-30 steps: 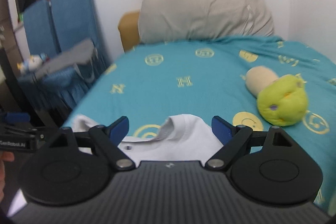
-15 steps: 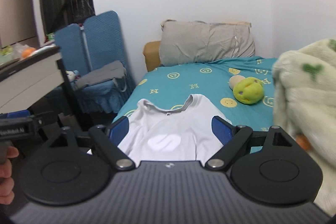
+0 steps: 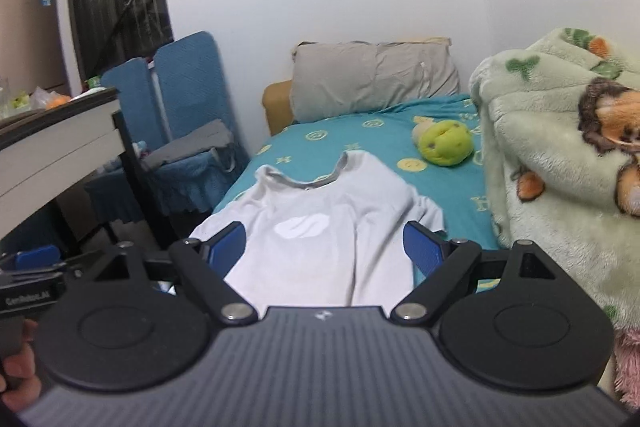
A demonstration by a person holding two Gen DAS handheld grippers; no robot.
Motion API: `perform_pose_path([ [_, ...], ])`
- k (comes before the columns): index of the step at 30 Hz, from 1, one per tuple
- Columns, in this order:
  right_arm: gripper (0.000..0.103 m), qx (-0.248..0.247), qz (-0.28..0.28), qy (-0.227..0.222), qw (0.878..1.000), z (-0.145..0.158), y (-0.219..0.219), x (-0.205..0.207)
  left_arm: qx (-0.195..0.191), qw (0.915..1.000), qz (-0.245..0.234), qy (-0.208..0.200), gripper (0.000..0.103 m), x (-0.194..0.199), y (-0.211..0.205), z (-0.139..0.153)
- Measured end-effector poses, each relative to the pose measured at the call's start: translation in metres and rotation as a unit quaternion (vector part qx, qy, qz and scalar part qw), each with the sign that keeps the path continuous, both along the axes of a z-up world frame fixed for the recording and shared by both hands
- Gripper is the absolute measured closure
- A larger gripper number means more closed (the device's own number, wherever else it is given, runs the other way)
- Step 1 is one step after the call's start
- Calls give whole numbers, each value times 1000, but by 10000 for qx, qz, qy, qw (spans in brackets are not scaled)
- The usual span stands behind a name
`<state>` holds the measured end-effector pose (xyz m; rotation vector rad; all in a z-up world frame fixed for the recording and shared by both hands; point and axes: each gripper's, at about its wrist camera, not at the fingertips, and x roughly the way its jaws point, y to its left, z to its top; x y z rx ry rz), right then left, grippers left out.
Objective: Fold clothes
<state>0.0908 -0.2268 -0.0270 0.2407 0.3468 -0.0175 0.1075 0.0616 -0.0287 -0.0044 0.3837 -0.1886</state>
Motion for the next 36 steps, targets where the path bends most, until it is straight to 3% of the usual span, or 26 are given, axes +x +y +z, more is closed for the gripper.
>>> perform_pose_path([
  [7,16,46,-127,95,9999,-7,-2,6,-212,9989,58,405,0,16,4,-11],
  [21,16,-20,-63,179,9998,-10,3,13,-745,9933,369,798,0,32,17,-13],
  [27,16,124,-23,259,9996,-11,2,18,-1307,9802,690,1321,1,61,36,-26],
  [32,16,244,-57,283,9993,-15,-2,21,-1338,9710,1068,1667,2,102,52,-43],
  [34,16,324,-102,338,9989,-17,-5,25,-1390,9655,1258,1807,2,120,61,-48],
  [36,16,438,-140,410,9981,-19,-10,29,-1693,9554,1440,1944,3,138,75,-55],
])
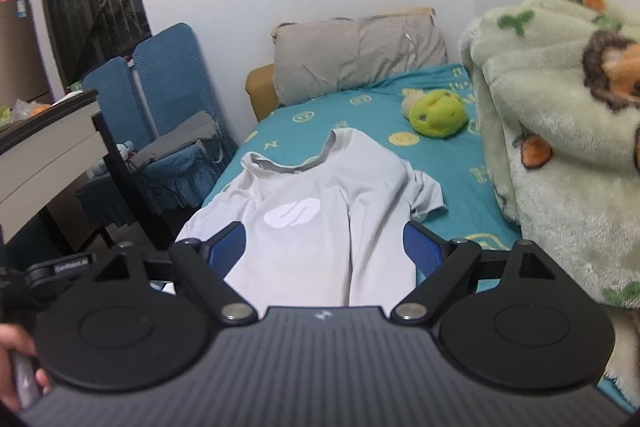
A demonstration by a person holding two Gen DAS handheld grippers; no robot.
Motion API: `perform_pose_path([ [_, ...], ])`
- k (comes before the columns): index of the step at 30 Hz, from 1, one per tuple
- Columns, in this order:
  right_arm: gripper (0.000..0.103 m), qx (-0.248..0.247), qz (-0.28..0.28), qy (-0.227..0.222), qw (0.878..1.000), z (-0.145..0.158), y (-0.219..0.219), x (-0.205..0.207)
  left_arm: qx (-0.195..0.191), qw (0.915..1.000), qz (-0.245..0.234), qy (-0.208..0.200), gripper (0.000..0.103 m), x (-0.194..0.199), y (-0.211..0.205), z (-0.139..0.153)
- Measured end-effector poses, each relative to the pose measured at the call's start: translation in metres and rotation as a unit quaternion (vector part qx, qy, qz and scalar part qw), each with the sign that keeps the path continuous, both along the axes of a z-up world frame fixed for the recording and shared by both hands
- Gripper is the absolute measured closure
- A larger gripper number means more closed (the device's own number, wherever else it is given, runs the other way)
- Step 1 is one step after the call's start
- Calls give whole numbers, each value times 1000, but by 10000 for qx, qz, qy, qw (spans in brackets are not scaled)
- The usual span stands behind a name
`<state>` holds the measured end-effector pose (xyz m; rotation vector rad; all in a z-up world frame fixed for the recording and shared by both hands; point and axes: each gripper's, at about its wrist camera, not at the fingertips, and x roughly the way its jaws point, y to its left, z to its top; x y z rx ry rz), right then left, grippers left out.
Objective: Fold clothes
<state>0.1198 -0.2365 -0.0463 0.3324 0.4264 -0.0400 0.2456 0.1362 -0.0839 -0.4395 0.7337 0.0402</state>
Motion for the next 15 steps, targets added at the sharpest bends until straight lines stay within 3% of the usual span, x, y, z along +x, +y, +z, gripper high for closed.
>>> perform_pose_path([
  [5,16,317,-127,127,9993,-6,-13,12,-734,9959,478,232,8,43,29,-22],
  [11,16,663,-252,351,9969,-21,-29,39,-1410,9849,928,395,11,90,52,-58],
  [15,16,726,-314,508,9956,-35,-35,60,-1726,9772,1124,520,24,116,59,-84],
])
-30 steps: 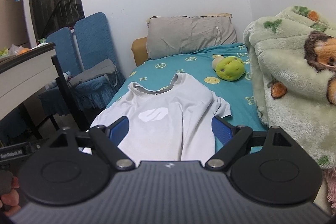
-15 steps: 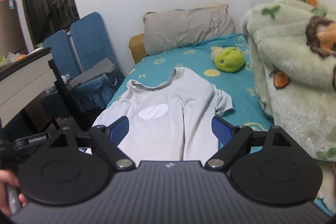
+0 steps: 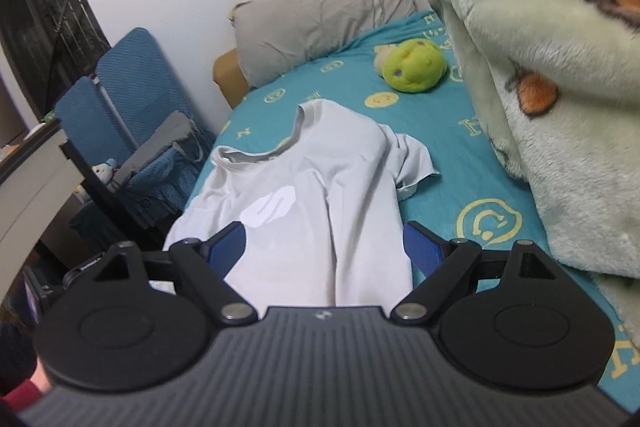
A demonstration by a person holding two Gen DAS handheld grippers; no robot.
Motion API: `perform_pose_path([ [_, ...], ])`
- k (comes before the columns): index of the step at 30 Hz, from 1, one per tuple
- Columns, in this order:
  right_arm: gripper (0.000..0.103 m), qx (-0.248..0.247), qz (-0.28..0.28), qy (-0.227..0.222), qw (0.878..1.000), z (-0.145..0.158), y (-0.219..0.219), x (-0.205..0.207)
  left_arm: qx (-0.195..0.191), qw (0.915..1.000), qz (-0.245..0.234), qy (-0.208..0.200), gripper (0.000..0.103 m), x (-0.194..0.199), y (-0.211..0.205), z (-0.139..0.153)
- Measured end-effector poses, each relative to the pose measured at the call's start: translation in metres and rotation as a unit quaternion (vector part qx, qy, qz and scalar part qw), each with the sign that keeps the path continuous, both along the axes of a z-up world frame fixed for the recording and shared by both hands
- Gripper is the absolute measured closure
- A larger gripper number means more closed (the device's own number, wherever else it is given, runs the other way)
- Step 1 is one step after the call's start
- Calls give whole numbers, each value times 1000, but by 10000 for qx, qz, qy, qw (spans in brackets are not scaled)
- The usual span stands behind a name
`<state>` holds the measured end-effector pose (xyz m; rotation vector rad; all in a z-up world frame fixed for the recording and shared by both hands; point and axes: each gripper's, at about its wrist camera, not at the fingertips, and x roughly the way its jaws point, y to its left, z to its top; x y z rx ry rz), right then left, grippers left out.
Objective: Fold clothes
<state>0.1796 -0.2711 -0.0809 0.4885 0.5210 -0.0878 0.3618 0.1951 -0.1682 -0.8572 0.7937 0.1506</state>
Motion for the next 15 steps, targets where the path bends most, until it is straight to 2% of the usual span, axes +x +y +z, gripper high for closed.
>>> perform_pose_path([
  [2,16,1,-5,100,9999,-7,-1,11,73,10000,20,42,35,11,-1,-6],
  [3,16,22,0,147,9999,-10,-2,14,153,9999,2,52,44,16,-2,-8],
  [5,16,65,12,240,9997,-17,-4,22,312,9995,-41,63,70,27,-4,-11],
  [6,16,86,17,286,9996,-20,-5,25,382,9992,-111,0,90,31,-5,-8],
  [7,16,115,18,323,9994,-22,-6,27,442,9989,-172,-65,99,35,-4,-4],
  [11,16,289,38,409,9987,-27,-7,26,1067,9919,-211,-651,100,43,-2,35],
  [13,16,294,58,414,9987,-27,-5,26,1360,9857,-211,-968,100,52,0,59],
  [15,16,151,36,395,9991,-26,-2,25,1869,9763,-93,-1090,100,66,1,80],
])
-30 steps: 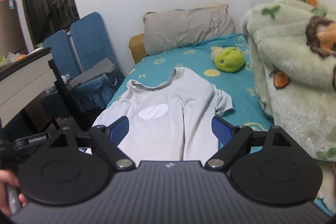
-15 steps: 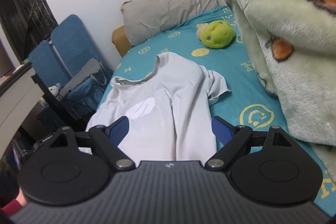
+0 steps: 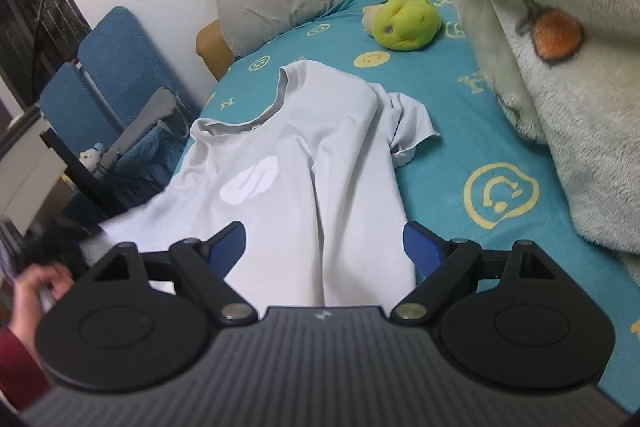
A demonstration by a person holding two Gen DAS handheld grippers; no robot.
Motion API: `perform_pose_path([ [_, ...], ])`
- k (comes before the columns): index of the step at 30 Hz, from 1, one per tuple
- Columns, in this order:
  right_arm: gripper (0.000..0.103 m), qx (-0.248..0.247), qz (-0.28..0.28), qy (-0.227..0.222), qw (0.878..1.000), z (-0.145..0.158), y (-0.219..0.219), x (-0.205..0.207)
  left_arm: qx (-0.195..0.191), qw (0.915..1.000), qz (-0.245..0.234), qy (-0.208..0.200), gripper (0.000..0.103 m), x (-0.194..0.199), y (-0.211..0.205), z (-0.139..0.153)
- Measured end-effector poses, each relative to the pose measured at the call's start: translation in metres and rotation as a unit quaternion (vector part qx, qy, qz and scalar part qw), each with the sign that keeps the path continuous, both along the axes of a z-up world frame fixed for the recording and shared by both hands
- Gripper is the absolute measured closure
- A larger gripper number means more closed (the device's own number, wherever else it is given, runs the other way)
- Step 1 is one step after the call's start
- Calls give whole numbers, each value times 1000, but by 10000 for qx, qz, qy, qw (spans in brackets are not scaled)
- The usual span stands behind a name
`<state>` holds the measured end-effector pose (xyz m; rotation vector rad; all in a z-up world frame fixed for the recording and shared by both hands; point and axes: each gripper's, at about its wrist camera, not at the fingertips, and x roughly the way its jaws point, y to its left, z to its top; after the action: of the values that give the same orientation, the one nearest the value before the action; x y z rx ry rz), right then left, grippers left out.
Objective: Fold clothes
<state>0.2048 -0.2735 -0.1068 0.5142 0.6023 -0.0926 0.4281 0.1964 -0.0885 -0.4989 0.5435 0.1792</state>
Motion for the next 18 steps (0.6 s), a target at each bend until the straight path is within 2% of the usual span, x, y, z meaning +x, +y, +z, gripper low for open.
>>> perform_pose_path([
  [2,16,-69,-10,-8,10000,0,0,0,737,9970,145,165,100,19,-4,6],
  [4,16,-110,-33,10,9999,-1,0,2,1433,9885,254,418,100,37,-10,5],
  [6,16,-156,-47,28,9999,-2,0,4,1540,9860,289,573,100,46,-14,-9],
  [8,16,-232,-39,22,9997,-2,0,6,1512,9859,254,667,93,49,-18,-19],
  [9,16,-284,-34,6,9996,-2,1,7,1448,9868,211,691,81,49,-19,-23],
  [10,16,-331,-16,-15,9994,-2,2,7,1405,9874,165,714,64,48,-21,-27],
  [12,16,-418,36,-56,9991,-2,4,9,1560,9850,39,741,53,42,-25,-26],
  [16,16,-550,135,-166,9983,2,9,8,1529,9859,-384,560,25,2,-34,-13],
  [18,16,-588,153,-234,9979,5,10,7,1526,9856,-583,431,22,-27,-45,0],
])
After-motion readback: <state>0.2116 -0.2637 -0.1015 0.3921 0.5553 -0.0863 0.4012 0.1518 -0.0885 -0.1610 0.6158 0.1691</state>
